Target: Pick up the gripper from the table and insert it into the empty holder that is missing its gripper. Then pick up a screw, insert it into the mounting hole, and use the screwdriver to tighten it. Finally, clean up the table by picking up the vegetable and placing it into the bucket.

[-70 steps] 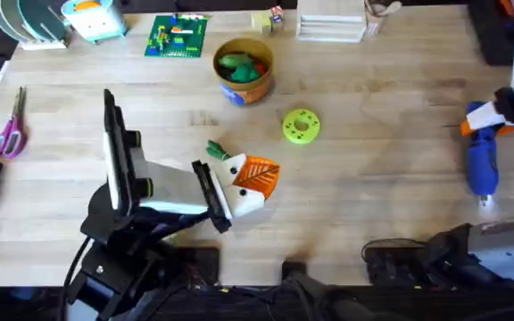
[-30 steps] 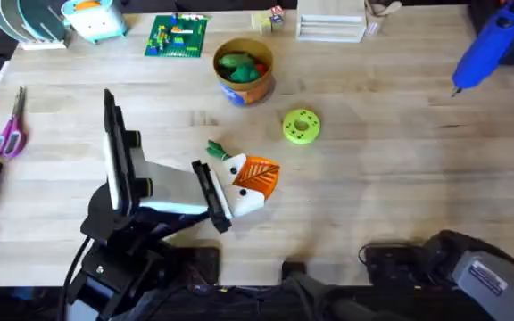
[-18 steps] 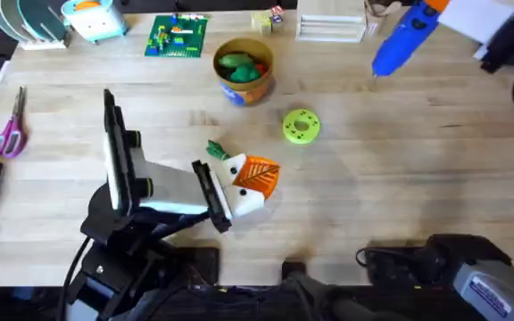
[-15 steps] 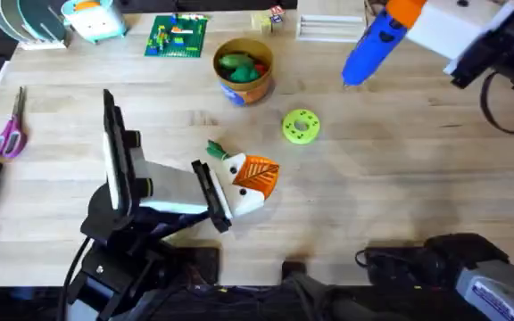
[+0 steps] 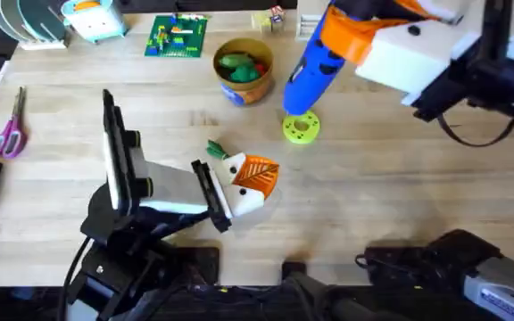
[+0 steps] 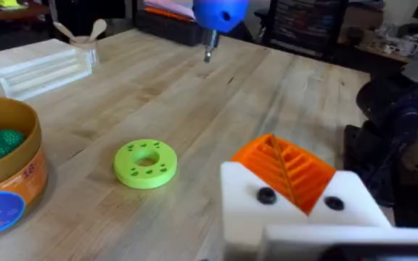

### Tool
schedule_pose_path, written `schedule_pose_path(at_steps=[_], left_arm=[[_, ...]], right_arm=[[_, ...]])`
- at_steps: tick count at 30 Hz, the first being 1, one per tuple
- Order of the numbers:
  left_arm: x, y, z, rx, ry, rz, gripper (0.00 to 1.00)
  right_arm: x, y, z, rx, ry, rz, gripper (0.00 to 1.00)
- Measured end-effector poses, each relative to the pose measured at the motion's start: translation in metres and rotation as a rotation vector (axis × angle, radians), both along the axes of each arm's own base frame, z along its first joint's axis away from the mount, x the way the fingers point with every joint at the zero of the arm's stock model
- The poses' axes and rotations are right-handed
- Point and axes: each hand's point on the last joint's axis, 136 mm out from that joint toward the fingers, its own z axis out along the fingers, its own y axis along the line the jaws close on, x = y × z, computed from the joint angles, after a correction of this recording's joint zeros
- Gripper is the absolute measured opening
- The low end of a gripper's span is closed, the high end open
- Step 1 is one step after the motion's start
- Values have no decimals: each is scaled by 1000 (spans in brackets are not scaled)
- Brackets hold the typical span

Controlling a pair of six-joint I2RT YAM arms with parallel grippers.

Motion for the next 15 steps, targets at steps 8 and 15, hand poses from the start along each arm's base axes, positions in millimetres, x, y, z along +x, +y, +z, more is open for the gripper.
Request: schedule_pose_path(at_steps=[8,15], left_arm=[[0,0,0,0,0,0,6],[0,0,0,7,-16,2,6]], right_arm=[[-32,26,11,34,-29,135,141],[-47,45,7,47,33,226,137]])
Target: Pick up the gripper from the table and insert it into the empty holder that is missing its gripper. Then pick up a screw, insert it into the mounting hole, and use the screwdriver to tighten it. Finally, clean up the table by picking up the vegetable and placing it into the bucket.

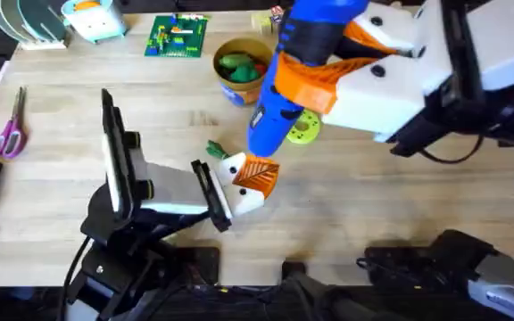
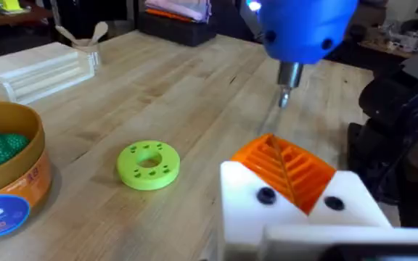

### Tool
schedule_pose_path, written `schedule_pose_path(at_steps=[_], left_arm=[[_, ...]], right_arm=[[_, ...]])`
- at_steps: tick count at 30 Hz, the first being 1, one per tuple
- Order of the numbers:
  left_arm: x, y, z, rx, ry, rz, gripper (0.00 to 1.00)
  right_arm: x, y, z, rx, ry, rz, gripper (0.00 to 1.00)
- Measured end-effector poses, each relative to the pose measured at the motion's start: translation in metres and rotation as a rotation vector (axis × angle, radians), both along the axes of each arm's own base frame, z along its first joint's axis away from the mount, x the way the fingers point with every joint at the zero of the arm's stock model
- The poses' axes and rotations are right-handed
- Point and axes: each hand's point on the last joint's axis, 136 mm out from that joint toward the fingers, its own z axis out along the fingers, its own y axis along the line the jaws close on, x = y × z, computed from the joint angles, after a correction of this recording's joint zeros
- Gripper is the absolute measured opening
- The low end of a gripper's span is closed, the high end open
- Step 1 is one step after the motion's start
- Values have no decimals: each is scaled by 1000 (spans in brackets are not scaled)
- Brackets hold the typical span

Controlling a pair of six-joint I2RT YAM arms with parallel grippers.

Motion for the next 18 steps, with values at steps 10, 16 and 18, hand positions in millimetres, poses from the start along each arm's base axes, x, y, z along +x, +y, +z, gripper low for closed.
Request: schedule_pose_path(at_steps=[10,16,18], left_arm=[[0,0,0,9,-19,-1,6],[0,0,0,10,-22,-1,6],[0,0,0,10,-22,-1,6]], right_arm=[[-1,20,-10,-9,31,55,131],[-4,30,-13,-11,33,85,131],[-5,32,-14,-12,34,94,130]])
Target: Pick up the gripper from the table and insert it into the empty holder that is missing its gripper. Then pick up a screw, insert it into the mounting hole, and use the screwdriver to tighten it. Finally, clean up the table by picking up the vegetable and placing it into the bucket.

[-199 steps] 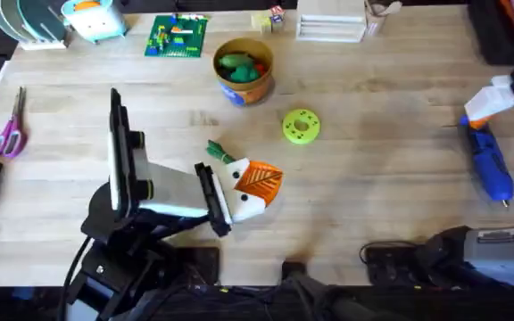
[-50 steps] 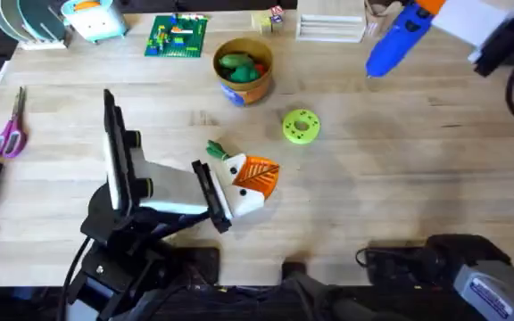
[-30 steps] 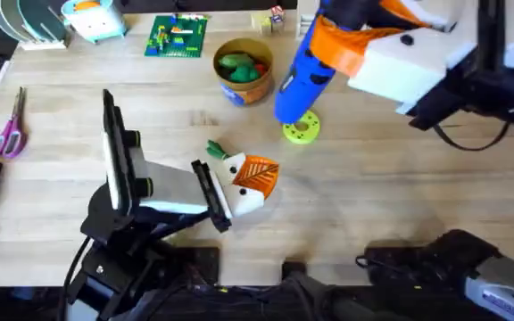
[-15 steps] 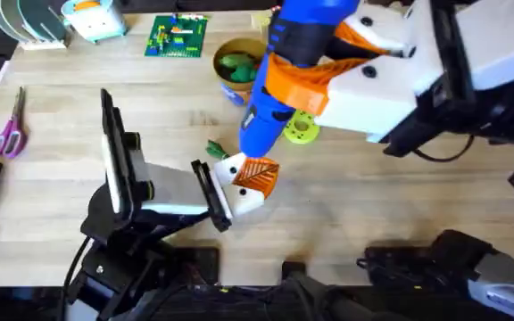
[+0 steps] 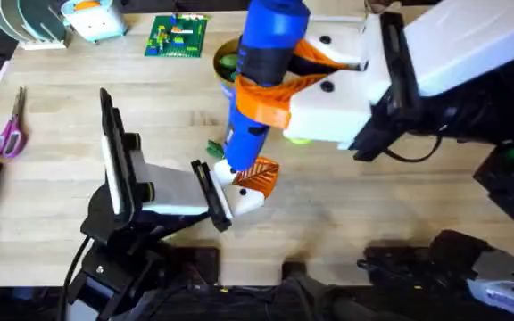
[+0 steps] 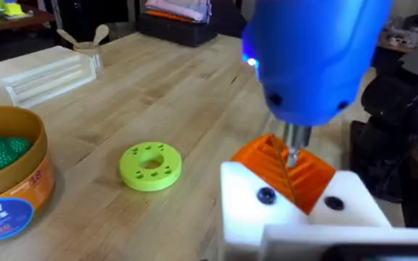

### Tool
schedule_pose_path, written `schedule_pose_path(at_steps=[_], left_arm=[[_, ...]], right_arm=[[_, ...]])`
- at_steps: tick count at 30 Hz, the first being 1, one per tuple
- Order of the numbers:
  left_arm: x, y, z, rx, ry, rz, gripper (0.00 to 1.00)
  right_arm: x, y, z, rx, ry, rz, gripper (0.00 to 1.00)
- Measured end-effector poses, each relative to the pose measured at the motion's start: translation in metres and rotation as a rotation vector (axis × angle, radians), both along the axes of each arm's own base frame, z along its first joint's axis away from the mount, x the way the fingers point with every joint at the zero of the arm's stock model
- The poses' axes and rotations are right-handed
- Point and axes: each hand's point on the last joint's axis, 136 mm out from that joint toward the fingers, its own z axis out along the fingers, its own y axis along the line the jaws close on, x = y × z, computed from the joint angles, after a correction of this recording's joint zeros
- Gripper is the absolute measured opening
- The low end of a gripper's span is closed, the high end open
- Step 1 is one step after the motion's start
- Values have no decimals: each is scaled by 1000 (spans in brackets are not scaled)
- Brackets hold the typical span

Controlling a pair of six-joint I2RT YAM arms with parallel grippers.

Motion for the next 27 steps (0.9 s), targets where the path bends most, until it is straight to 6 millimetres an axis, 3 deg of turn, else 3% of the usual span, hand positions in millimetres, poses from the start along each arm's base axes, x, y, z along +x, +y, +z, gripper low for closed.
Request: schedule_pose_path(at_steps=[8,11,27], left_arm=[[0,0,0,0,0,0,6],[0,0,0,0,0,0,6],[0,0,0,0,0,0,6]], right_arm=[[9,11,-14,-25,31,6,126],[10,12,-11,-12,16,6,125],[-3,14,-9,-9,-2,78,122]])
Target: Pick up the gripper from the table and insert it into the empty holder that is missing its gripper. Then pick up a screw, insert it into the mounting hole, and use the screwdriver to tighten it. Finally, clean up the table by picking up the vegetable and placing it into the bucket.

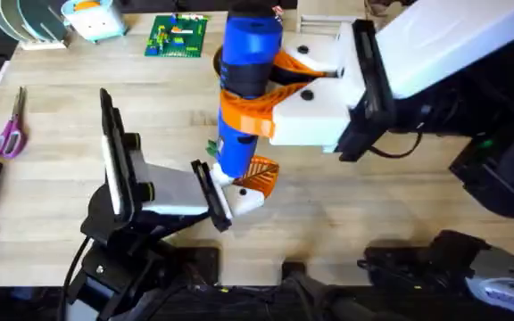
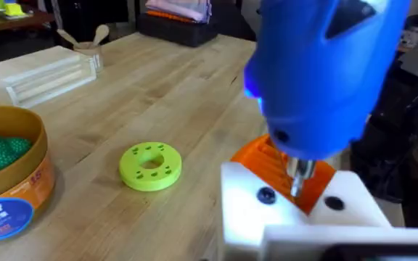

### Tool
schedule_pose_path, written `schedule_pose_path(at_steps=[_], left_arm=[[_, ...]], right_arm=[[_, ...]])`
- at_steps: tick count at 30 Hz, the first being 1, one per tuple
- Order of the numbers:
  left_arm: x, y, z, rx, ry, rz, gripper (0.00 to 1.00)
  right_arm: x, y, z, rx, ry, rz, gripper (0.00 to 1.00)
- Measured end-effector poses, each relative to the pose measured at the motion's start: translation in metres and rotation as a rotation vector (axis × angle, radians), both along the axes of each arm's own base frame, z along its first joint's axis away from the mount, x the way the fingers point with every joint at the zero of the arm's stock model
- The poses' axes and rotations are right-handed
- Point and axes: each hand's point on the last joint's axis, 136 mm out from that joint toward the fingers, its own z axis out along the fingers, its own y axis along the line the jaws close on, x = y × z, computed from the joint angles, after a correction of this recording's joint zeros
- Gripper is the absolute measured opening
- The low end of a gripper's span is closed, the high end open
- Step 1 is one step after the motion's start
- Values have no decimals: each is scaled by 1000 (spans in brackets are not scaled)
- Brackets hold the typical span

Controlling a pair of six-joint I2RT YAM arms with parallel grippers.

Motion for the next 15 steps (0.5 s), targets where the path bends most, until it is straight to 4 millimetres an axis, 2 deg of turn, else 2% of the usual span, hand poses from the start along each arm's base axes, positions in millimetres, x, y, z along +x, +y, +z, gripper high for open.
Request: schedule_pose_path(at_steps=[8,15], left_arm=[[0,0,0,0,0,0,6],[0,0,0,0,0,0,6]], right_arm=[[4,5,-8,-17,5,6,122],[3,4,0,8,-28,6,122]])
